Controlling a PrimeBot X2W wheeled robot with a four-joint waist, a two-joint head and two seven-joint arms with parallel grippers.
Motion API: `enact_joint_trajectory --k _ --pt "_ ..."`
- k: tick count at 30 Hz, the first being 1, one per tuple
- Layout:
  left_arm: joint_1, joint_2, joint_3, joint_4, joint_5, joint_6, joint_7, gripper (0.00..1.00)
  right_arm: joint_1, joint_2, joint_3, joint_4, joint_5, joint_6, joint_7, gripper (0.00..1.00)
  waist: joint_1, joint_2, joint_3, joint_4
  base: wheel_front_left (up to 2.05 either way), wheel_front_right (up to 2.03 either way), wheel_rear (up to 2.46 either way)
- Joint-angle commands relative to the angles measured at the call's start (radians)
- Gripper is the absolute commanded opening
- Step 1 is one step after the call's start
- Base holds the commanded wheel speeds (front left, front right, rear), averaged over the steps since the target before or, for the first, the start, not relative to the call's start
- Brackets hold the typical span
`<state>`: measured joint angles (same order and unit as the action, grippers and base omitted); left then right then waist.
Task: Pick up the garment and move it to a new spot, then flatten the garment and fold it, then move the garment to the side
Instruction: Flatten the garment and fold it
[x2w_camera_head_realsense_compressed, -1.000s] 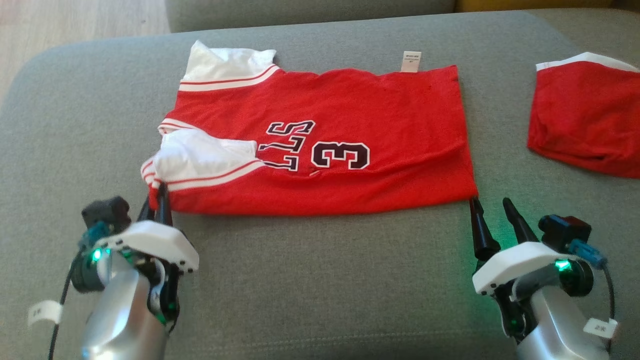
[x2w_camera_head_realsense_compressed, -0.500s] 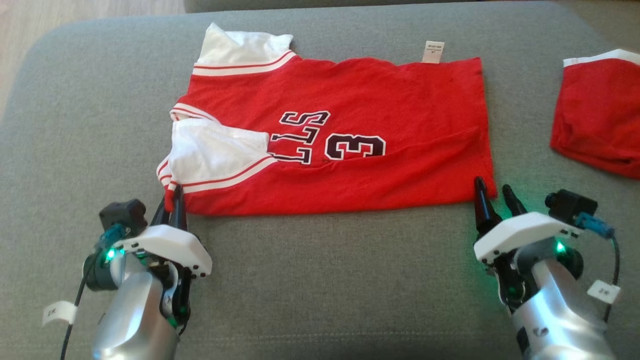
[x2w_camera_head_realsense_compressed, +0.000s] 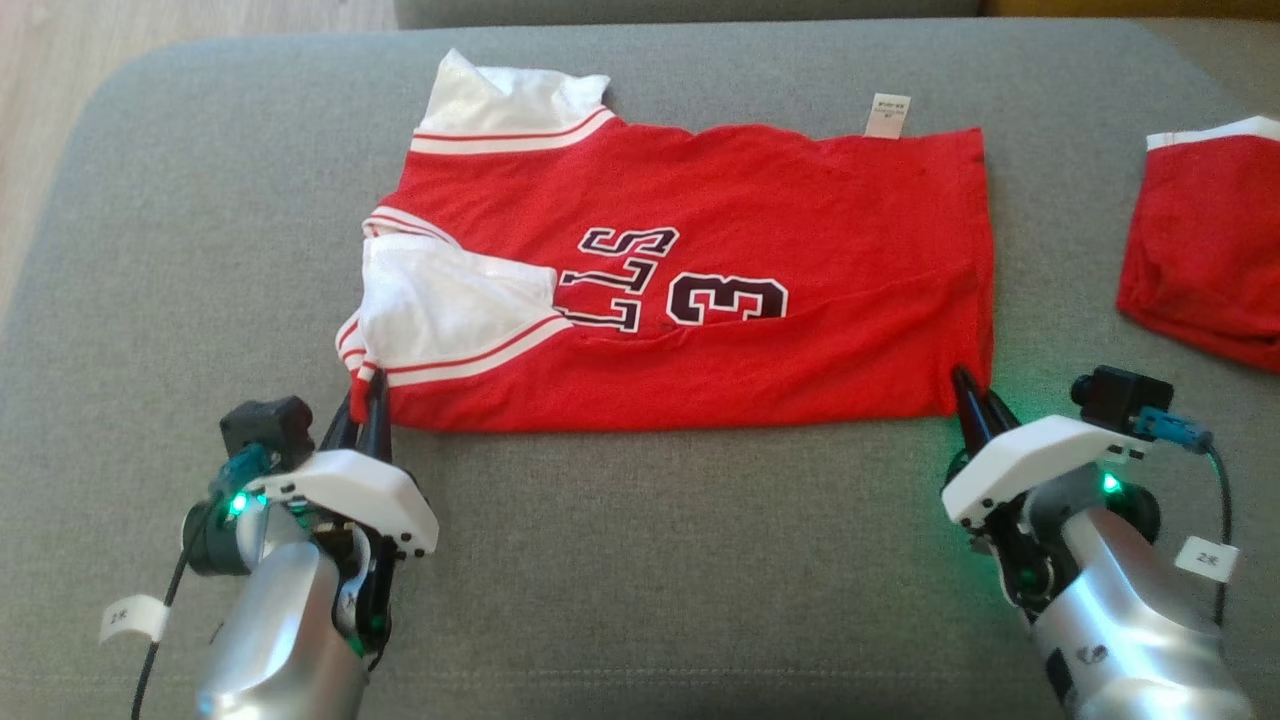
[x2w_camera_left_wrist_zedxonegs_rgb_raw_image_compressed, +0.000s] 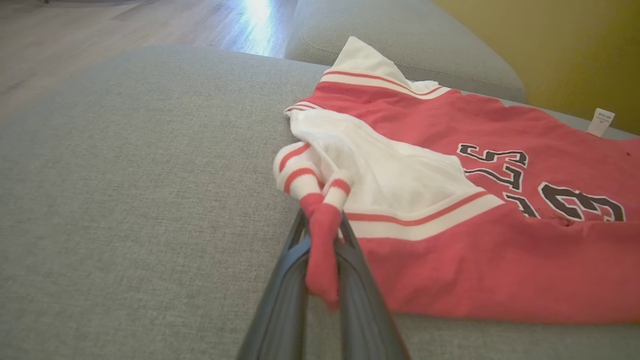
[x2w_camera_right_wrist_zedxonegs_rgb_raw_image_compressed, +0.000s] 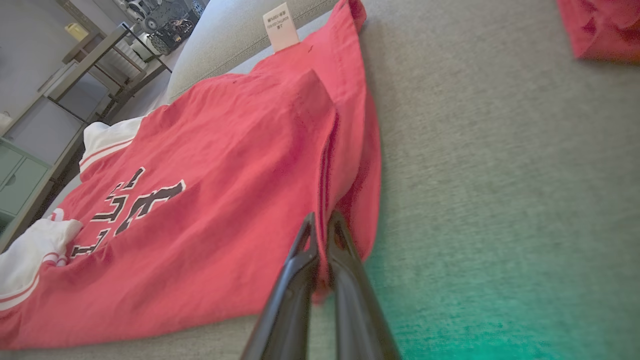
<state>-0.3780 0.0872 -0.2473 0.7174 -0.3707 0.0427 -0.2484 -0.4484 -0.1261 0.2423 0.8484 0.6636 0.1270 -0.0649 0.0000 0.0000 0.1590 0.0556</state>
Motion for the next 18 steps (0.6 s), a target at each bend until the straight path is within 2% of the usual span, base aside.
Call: enact_joint_trajectory --k 1,8,18 --pt "-0.039 0.019 0.025 -0.017 0.010 -0.006 -0.012 0.00 -0.022 -0.013 0.028 -0.020 0.006 0.004 -0.015 0.00 0.0000 0.0000 -0.010 -0.001 0.00 0.00 0.00" --pt "-0.004 0.035 0.005 0.005 0.007 -0.024 0.007 0.00 0.017 -0.076 0.060 -0.017 0.034 0.004 -0.009 0.00 0.0000 0.0000 -0.058 -0.014 0.00 0.00 0.00" --pt "0.113 0.089 -0.007 -0.098 -0.017 -0.045 0.110 0.00 0.110 -0.174 0.087 -0.128 0.083 0.004 0.137 0.00 0.0000 0.0000 -0.107 -0.039 0.00 0.00 0.00"
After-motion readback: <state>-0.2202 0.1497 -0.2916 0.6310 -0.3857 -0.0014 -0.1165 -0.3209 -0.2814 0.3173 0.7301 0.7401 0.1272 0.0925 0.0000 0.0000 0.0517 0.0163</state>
